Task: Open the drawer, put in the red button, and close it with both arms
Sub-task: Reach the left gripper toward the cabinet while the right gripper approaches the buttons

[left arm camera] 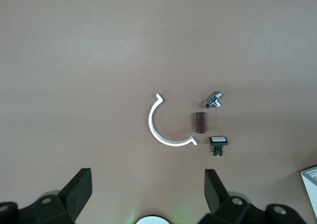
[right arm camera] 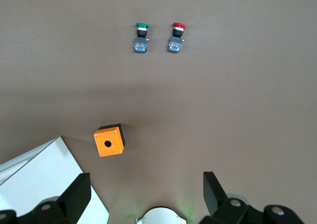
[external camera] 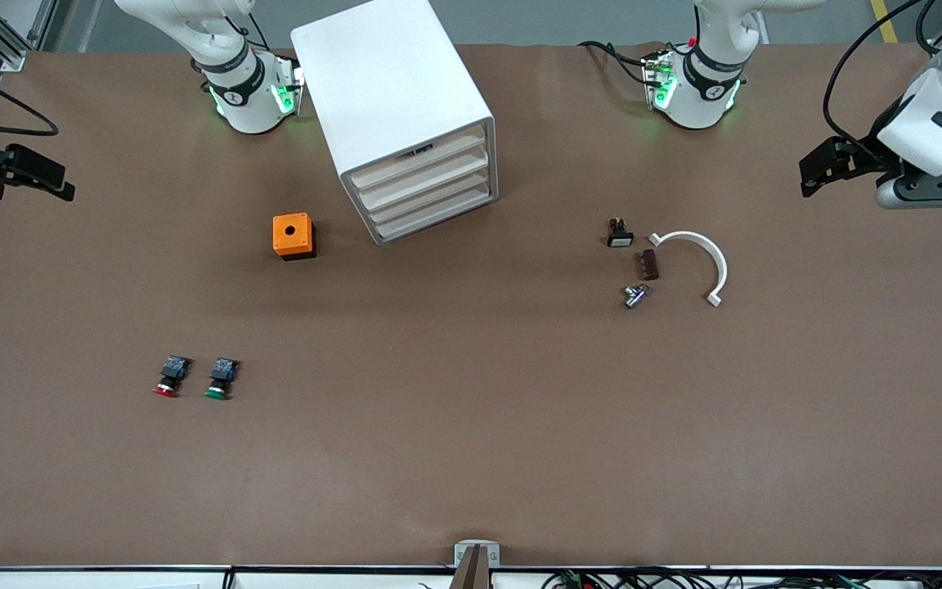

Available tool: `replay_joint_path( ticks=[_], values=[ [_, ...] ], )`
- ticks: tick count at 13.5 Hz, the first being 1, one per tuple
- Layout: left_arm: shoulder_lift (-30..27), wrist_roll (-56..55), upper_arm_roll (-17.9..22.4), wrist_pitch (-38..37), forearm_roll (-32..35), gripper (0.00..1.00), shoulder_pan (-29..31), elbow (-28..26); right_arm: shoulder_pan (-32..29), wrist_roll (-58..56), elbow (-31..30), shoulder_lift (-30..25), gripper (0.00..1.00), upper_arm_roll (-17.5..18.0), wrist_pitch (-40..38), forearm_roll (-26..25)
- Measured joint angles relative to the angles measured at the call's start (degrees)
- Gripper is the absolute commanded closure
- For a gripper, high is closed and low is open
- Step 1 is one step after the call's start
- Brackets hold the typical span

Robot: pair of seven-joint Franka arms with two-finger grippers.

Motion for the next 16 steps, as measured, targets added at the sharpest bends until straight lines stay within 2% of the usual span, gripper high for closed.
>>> replay_joint_path(
  ticks=[5,8,11,16],
  values=[
    [1.1,0.0,0.0,0.0,0.0,0.0,0.0,0.6,0.0,0.0,0.0,0.0,0.0,0.0,0.0,0.0],
    [4.4,0.0,0.1,0.2,0.0,0.0,1.9,1.2,0.0,0.0,0.0,0.0,0.0,0.0,0.0,0.0],
    [12.0,0.4,0.2,1.2,-0.1,0.0,3.4,2.9,0.0,0.0,0.0,0.2,0.0,-0.1,0.2,0.0],
    [29.1,0.0,-0.5,6.5,-0.4,0.0,0.1,10.4,-0.1,0.0,0.3,2.8,0.0,-0.1,1.5,0.0]
  ],
)
